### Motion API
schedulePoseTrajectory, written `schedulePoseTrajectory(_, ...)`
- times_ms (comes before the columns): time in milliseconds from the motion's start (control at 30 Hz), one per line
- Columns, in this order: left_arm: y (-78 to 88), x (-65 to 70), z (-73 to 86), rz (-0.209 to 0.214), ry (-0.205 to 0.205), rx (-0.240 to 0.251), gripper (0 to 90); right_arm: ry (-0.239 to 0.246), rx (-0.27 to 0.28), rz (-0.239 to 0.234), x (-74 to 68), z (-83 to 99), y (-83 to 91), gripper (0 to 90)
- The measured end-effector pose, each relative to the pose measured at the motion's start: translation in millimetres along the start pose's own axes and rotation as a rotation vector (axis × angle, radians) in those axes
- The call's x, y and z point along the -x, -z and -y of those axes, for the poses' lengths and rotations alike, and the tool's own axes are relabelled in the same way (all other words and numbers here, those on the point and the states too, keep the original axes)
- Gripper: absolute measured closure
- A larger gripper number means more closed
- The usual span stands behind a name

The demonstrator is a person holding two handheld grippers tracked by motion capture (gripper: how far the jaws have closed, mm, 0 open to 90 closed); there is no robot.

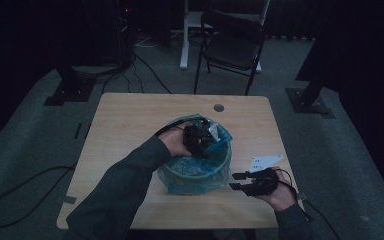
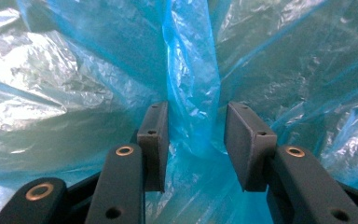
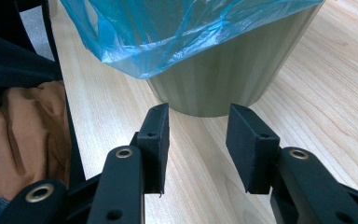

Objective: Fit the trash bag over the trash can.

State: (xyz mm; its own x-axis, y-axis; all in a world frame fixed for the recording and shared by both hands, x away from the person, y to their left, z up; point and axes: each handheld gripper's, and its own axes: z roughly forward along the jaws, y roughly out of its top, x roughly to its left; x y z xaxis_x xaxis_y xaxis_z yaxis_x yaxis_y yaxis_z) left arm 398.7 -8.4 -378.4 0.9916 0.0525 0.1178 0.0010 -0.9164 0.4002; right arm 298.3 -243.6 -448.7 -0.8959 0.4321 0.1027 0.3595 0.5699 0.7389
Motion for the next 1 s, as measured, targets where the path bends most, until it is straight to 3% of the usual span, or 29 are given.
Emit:
schedulePoseTrajectory(833,-21.0,3.1,-2.4,-0.029,-0.03,-0.186,56.7,0.0,-0.001,0.0,-0.5,0.1,-0.1,59.0)
schedulePoseTrajectory(1000,-23.4,3.9,-2.2,-0.031,-0.026,-0.201,55.1,0.0,0.0,0.0,-0.4,0.1,0.2,59.0)
